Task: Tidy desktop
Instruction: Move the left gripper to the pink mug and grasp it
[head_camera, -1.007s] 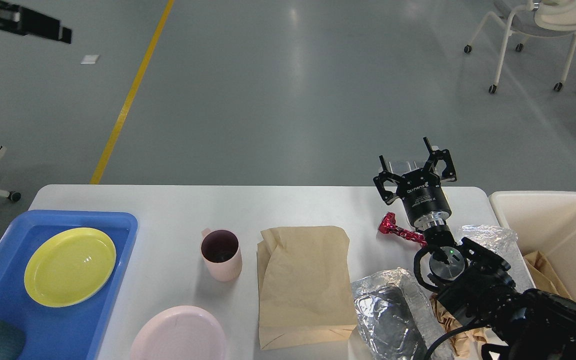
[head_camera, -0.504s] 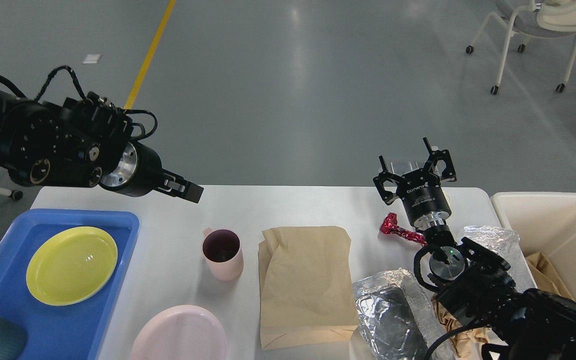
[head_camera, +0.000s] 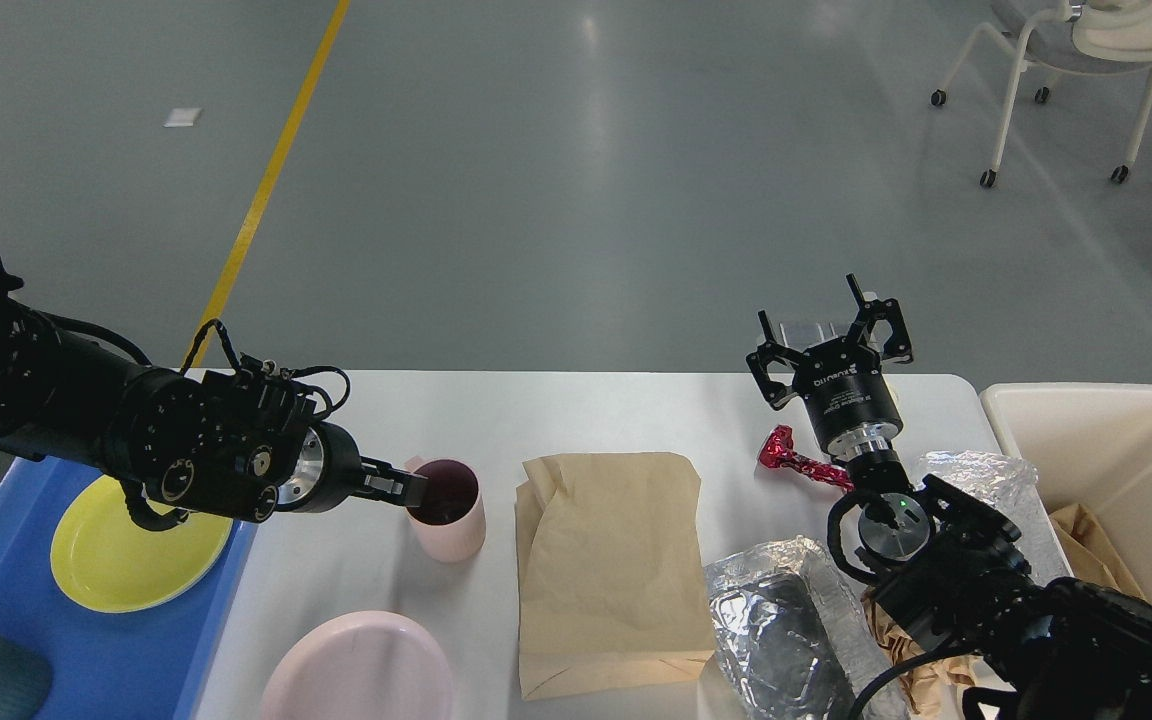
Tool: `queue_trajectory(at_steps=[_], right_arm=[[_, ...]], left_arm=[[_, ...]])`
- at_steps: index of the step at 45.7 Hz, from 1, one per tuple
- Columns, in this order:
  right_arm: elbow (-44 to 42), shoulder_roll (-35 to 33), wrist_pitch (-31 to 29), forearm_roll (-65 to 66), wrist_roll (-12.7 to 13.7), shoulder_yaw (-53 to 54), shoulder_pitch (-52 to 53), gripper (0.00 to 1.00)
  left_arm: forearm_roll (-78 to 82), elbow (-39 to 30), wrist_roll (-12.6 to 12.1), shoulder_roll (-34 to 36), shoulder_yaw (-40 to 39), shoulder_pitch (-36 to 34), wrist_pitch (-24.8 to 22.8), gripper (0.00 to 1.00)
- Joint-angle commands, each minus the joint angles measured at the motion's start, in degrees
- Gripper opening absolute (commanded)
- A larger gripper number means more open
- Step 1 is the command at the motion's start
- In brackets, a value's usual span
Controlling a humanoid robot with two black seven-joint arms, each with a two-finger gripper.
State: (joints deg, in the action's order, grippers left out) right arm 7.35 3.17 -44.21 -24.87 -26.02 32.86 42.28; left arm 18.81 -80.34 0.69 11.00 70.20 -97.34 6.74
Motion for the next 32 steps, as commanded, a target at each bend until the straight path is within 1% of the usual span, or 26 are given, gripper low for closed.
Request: queue_trajectory(at_steps=[1, 7, 13, 20, 23, 24, 26, 27, 29, 30, 32], right_arm=[[0.03, 0.00, 0.00, 0.00, 0.00, 0.01, 0.00, 1.00], [0.03, 0.00, -0.09, 0.00, 0.00, 0.01, 0.00, 1.00], [0.03, 0.00, 0.00, 0.00, 0.00, 0.01, 0.00, 1.00], [0.03, 0.00, 0.00, 0.00, 0.00, 0.01, 0.00, 1.00], [0.03, 0.00, 0.00, 0.00, 0.00, 0.01, 0.00, 1.00], [0.03, 0.00, 0.00, 0.00, 0.00, 0.01, 0.00, 1.00], [0.03, 0.00, 0.00, 0.00, 0.00, 0.01, 0.00, 1.00], [0.03, 0.00, -0.09, 0.00, 0.00, 0.01, 0.00, 1.00], [0.03, 0.00, -0.09, 0.00, 0.00, 0.01, 0.00, 1.00], [0.03, 0.00, -0.09, 0.00, 0.00, 0.01, 0.00, 1.00], [0.03, 0.00, 0.00, 0.00, 0.00, 0.01, 0.00, 1.00]], left_arm=[[0.00, 2.81, -1.65, -0.19, -1.47, 3.56, 0.91, 0.73], [-0.09, 6.15, -3.23, -1.16, -2.96, 6.90, 1.44, 0.69], [-0.18, 7.21, -4.03, -1.25, -4.63, 9.27, 1.88, 0.60], [-0.18, 9.05, -4.82, -1.77, -4.72, 11.82, 3.37, 0.44], [-0.18, 9.58, -4.99, -3.18, -4.81, 12.61, 3.63, 0.41], [-0.18, 9.58, -4.99, -3.62, -4.81, 12.70, 3.64, 0.39], [-0.18, 9.67, -4.99, -3.88, -5.07, 12.79, 3.64, 0.29], [-0.18, 9.67, -5.08, -3.97, -5.42, 12.79, 3.55, 0.14], [-0.09, 9.67, -5.08, -3.97, -5.69, 12.70, 3.55, 0.04], [-0.09, 9.67, -5.08, -3.97, -5.77, 12.61, 3.46, 0.00], [0.00, 9.59, -5.00, -3.89, -5.95, 12.26, 3.20, 0.00]])
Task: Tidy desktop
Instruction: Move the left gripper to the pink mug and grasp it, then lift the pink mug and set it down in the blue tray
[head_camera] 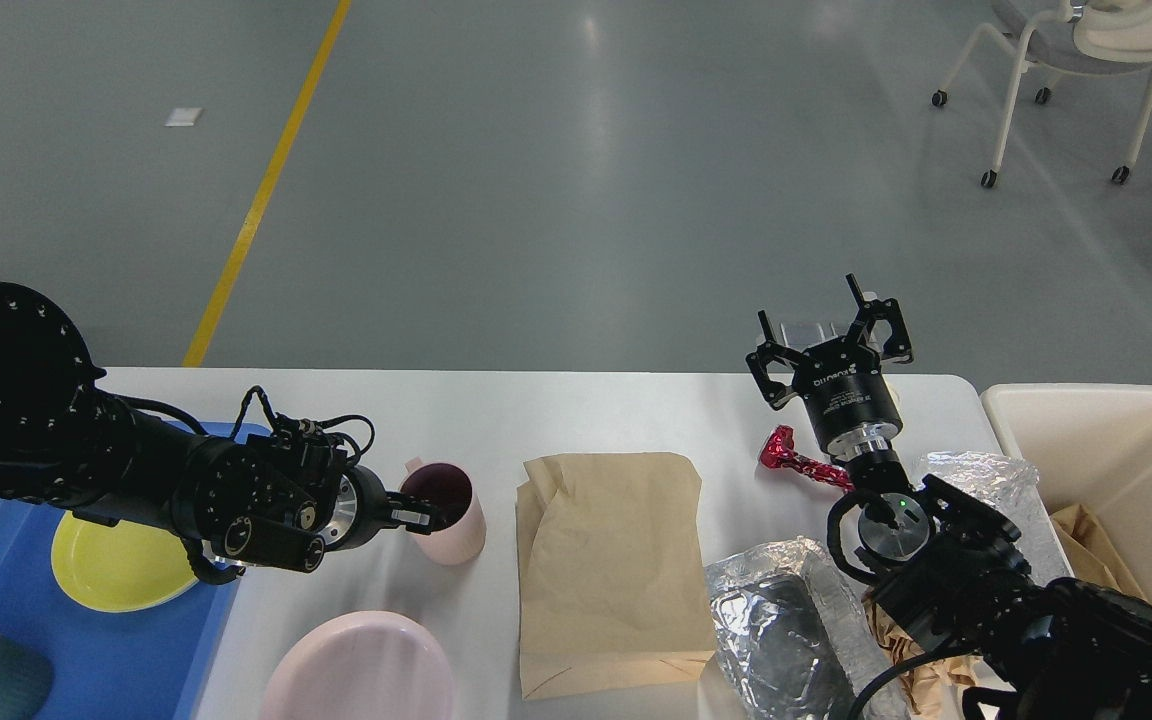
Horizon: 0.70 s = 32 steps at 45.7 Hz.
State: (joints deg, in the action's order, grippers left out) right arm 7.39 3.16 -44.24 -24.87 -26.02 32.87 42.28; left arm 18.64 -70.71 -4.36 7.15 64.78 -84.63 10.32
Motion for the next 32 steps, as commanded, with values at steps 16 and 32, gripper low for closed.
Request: queue_trajectory(at_steps=[16, 32], right_arm=[[-0.01, 0.00, -0.06, 0.00, 0.00, 0.00, 0.00, 1.00], [-0.09, 0.00, 0.03, 0.00, 0.00, 0.00, 0.00, 1.00]], left_arm=[[0.87, -10.93, 0.05, 11.37, -4.22, -18.53, -13.72, 0.00], [5.96, -12.53, -0.04, 35.90, -8.36, -53.08, -60.21, 0.00]])
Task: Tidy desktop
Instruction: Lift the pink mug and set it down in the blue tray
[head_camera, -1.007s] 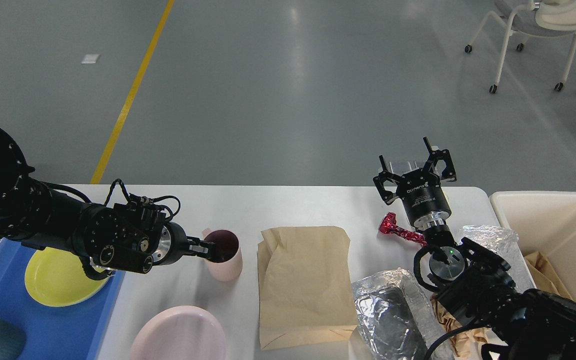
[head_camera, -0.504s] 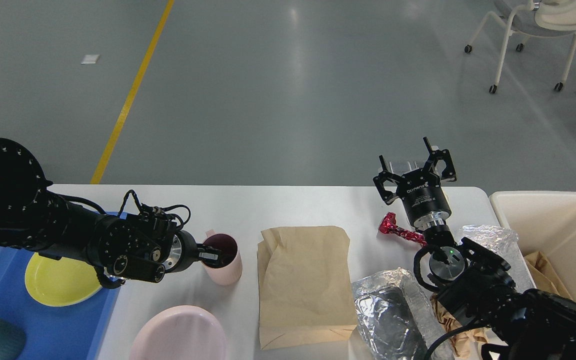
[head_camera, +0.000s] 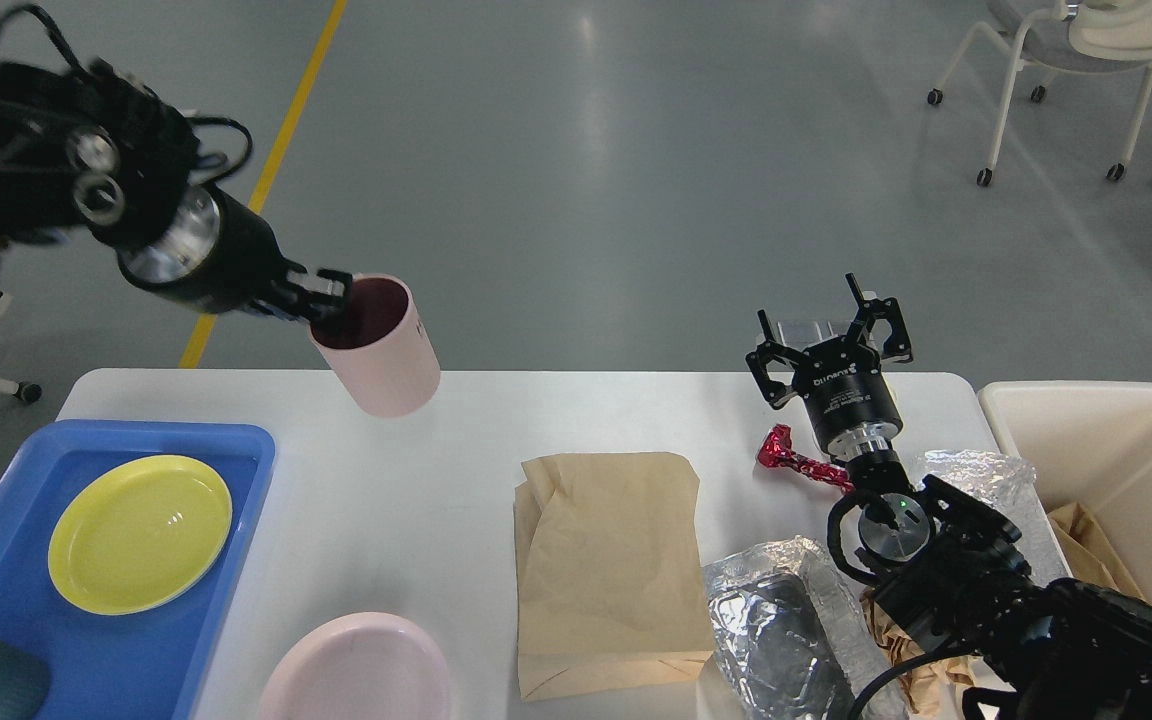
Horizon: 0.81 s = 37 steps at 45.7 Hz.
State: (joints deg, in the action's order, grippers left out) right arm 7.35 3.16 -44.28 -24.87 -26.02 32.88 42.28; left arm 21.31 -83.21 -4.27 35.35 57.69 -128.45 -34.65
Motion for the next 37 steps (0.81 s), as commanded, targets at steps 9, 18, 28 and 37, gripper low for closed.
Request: queue_trajectory(at_steps=[9, 18, 28, 37], right_arm=[[-0.06, 0.00, 0.08, 0.00, 0.00, -0.01, 0.00, 1.00], [-0.06, 0.00, 0.08, 0.00, 0.00, -0.01, 0.00, 1.00], [-0.06, 0.00, 0.08, 0.00, 0.00, -0.01, 0.00, 1.00], [0.03, 0.00, 0.07, 0.00, 0.00, -0.01, 0.00, 1.00]], left_arm=[[16.72, -3.54, -0.21, 18.51, -0.91, -6.75, -18.62, 0.00], [38.17, -9.08, 0.14, 28.01, -1.52, 13.29, -5.09, 0.00], [47.76, -9.17, 0.49, 28.10, -1.96, 30.61, 8.37, 0.00], [53.13, -8.99, 0.58, 28.54, -1.96, 35.80, 11.79, 0.00]])
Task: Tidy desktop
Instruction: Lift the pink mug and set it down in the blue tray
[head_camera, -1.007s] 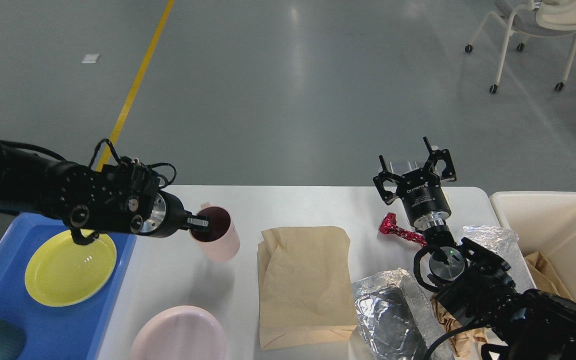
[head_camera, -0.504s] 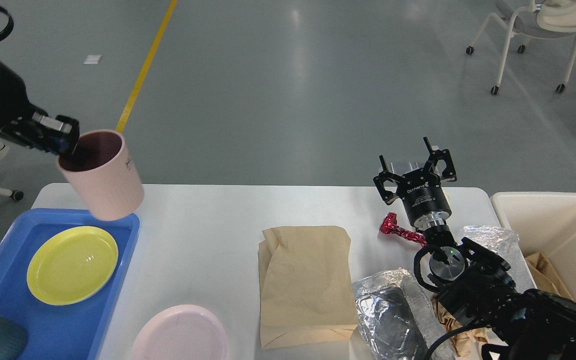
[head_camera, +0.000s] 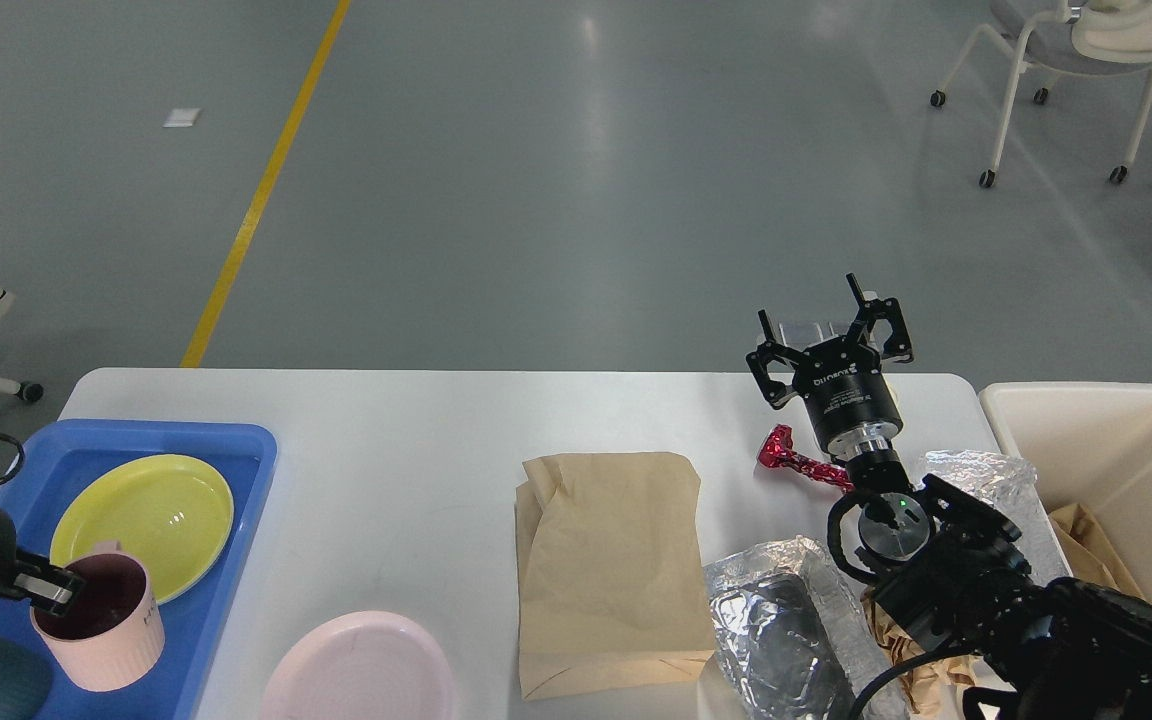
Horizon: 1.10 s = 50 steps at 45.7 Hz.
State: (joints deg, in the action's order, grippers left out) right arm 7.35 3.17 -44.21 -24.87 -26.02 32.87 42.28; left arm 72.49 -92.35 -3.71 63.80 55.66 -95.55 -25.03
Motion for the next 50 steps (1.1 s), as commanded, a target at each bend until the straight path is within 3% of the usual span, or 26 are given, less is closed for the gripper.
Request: queue_trajectory(at_steps=[1, 28, 45, 50], right_arm=[[0.04, 0.00, 0.00, 0.00, 0.00, 0.00, 0.00, 1.00], [0.04, 0.00, 0.00, 0.00, 0.00, 0.00, 0.00, 1.00], [0.04, 0.00, -0.09, 0.00, 0.00, 0.00, 0.00, 1.00], [0.04, 0.08, 0.00, 0.00, 0.00, 0.00, 0.00, 1.00]], left_arm=[[2.04, 0.15, 0.02, -0.08, 0.06, 3.44, 2.61, 0.00], [6.44, 4.28, -0.51, -1.93, 0.06, 12.40, 10.26, 0.04], [6.17, 4.28, -0.34, -1.84, -0.03, 13.64, 11.67, 0.29], [5.56, 4.02, 0.54, -1.67, -0.20, 12.85, 11.49, 0.44]])
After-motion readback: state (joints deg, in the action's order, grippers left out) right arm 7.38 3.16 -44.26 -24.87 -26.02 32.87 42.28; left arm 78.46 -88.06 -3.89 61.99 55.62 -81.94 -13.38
